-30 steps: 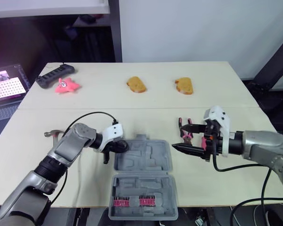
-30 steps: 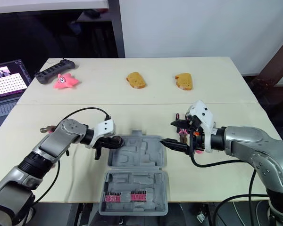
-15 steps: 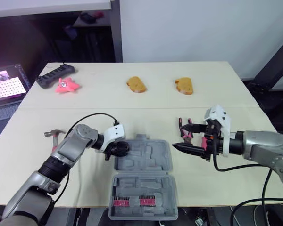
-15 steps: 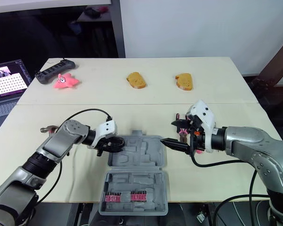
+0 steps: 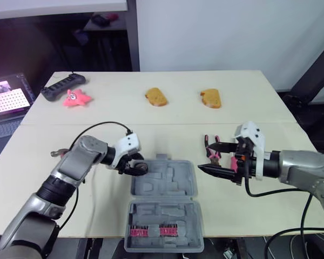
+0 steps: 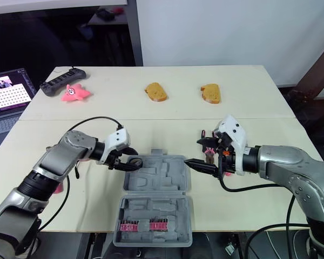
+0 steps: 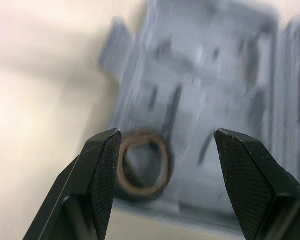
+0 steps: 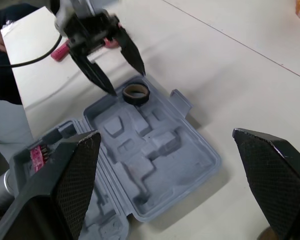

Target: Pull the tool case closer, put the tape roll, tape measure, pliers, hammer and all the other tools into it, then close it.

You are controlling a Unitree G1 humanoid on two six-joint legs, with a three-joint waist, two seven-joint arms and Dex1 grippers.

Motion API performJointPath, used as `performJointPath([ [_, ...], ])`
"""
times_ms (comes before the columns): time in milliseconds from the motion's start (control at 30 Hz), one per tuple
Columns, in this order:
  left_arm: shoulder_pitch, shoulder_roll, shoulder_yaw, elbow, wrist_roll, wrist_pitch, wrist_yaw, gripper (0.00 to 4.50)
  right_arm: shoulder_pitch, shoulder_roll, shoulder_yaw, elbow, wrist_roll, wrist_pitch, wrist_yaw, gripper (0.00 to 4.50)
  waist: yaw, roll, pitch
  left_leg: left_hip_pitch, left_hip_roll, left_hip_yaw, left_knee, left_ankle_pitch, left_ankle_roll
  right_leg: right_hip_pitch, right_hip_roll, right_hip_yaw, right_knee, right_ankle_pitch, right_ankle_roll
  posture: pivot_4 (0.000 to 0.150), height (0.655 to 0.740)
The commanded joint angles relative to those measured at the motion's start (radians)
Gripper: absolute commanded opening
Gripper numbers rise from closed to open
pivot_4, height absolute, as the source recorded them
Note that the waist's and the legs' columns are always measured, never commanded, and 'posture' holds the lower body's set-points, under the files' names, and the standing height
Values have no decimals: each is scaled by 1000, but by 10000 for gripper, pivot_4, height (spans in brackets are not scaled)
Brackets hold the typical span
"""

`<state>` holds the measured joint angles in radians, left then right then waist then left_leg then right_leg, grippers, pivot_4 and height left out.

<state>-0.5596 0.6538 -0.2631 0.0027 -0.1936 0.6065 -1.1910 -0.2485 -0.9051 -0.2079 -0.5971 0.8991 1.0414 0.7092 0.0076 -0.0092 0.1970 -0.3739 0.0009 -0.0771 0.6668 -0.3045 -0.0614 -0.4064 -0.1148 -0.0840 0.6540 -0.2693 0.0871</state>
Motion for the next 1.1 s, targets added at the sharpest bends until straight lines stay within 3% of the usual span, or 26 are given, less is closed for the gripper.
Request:
performJointPath([
  [33,33,-26,149,-1,-106,27,49,25838,-12,-19,-27,-14,15,-11,9,45000,0,0,0,0,0,0,0,0,0,0,0,0,0,0,0,1500,7400],
  [67,45,-28,164,3,-116,30,54,23795,-14,-20,-25,-13,16,-11,11,45000,0,0,0,0,0,0,0,0,0,0,0,0,0,0,0,1500,7400],
  [133,75,-34,175,8,-118,11,71,14064,-23,-22,-18,-8,17,-10,13,45000,-1,0,0,0,0,0,0,0,0,0,0,0,0,0,0,1500,7400],
  [400,149,-90,148,16,-106,-89,102,14064,-45,-50,-13,7,21,-4,39,45000,5,0,0,0,0,0,0,0,0,0,0,0,0,0,0,1500,7400],
  [800,152,-175,38,303,41,-455,99,14064,-46,-82,-29,5,44,10,45,45000,4,0,0,1,0,0,0,0,0,1,0,0,0,0,0,1500,7400],
  [1100,191,-180,39,312,37,-503,86,14064,-54,-87,-29,9,47,14,46,45000,4,0,-1,1,0,0,0,0,0,1,0,0,0,0,0,1500,7400],
])
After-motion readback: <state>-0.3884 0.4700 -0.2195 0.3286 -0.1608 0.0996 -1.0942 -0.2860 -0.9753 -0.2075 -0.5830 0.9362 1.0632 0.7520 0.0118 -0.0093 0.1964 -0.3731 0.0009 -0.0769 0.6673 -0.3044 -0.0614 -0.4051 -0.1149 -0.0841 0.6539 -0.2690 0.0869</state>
